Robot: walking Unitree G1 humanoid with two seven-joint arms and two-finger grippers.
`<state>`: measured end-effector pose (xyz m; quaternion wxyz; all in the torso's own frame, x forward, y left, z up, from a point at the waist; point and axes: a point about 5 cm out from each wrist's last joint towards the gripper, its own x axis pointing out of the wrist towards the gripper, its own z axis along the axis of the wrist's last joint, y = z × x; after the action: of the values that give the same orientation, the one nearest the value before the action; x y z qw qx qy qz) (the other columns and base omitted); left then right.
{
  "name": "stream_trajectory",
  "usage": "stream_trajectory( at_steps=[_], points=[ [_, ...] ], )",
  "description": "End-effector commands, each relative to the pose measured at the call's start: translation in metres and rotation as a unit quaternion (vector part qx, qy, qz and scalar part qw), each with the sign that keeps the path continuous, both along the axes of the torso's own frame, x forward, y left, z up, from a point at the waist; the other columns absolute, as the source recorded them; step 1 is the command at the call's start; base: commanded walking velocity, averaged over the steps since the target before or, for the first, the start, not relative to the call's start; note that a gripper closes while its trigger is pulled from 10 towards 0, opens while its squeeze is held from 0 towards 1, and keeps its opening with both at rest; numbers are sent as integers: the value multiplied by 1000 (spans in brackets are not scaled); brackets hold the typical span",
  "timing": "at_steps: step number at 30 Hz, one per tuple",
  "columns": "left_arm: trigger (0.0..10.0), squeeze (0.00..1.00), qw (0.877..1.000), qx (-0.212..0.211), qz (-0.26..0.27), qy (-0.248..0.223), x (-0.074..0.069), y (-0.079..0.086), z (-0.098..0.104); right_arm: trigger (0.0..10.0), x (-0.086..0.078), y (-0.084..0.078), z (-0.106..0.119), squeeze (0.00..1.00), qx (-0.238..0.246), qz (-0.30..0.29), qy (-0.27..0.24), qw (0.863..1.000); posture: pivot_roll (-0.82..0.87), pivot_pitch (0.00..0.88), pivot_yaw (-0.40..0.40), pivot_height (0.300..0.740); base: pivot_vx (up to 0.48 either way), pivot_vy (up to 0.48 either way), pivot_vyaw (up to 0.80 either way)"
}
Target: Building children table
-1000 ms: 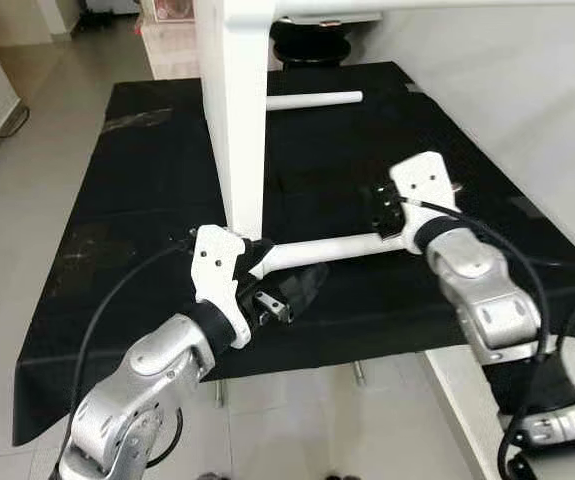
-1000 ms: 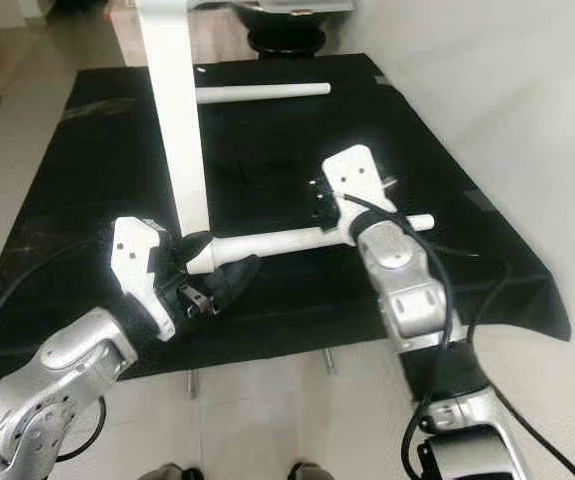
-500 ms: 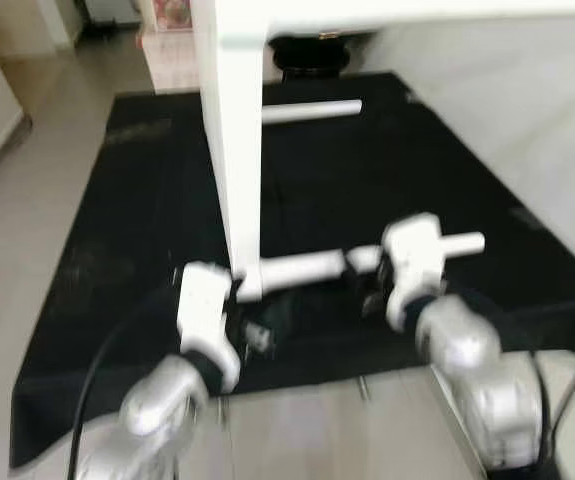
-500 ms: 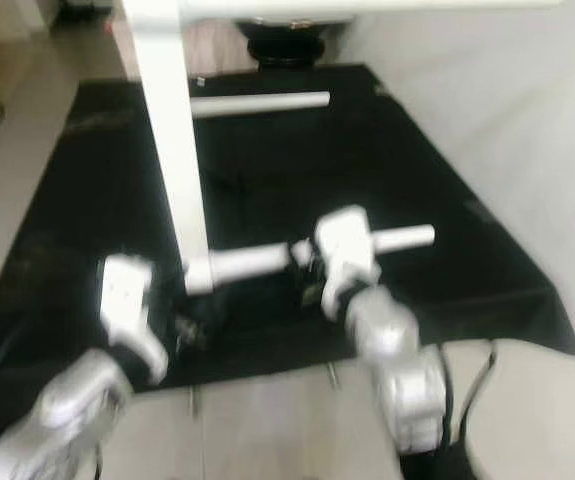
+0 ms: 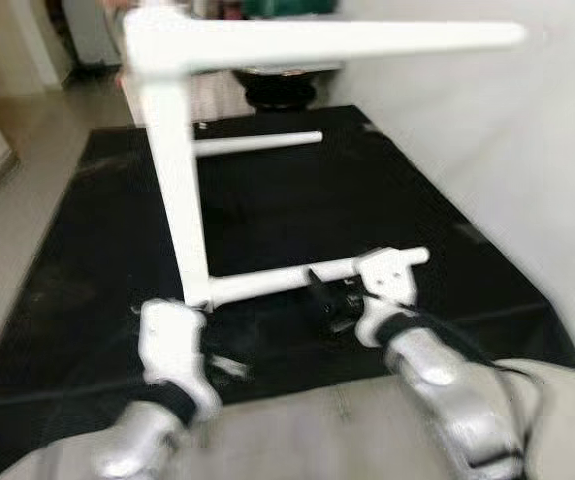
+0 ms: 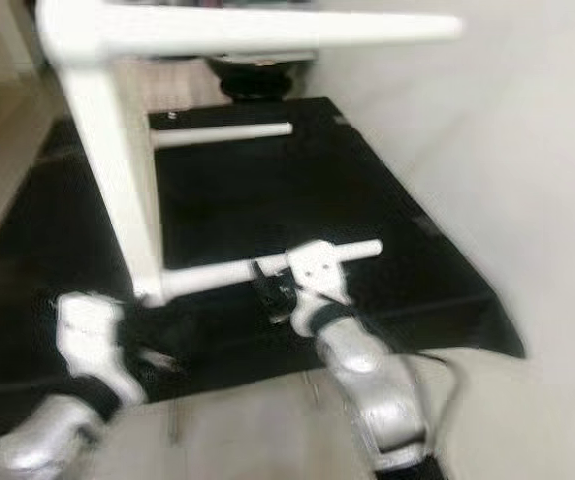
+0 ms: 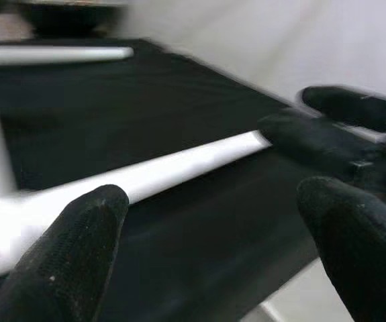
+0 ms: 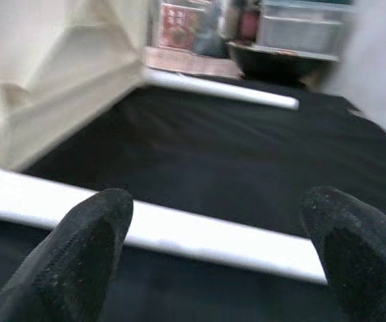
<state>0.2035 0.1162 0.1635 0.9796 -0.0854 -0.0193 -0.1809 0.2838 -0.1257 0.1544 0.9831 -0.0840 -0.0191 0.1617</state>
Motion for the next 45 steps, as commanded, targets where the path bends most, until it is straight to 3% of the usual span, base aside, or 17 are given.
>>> stream_trajectory(
  at_steps=[1, 15, 22, 36, 45],
  points=[
    [10000, 0, 999, 6, 35, 13, 0, 10, -7, 10000, 1, 4, -2, 0, 6, 1, 1, 1000, -19, 67, 40, 740, 0, 0, 0],
    [10000, 0, 994, 63, 88, 2, 11, 28, -10, 10000, 10, 7, -4, 0, 9, 0, -8, 1000, -31, 40, 49, 740, 0, 0, 0],
    [10000, 0, 993, 67, 95, 3, 13, 31, -14, 10000, 15, 8, 1, 0, 32, 18, -21, 999, -28, 28, 46, 740, 0, 0, 343],
    [10000, 0, 998, 54, 24, -34, 31, 12, -1, 10000, 24, 4, 10, 0, 24, 7, -40, 999, -51, 9, 54, 740, 280, 0, 248],
    [10000, 0, 998, 49, 15, -38, 35, 6, 1, 10000, 26, 2, 15, 0, 28, 9, -48, 998, -52, 14, 51, 740, 218, 0, 0]
  ],
)
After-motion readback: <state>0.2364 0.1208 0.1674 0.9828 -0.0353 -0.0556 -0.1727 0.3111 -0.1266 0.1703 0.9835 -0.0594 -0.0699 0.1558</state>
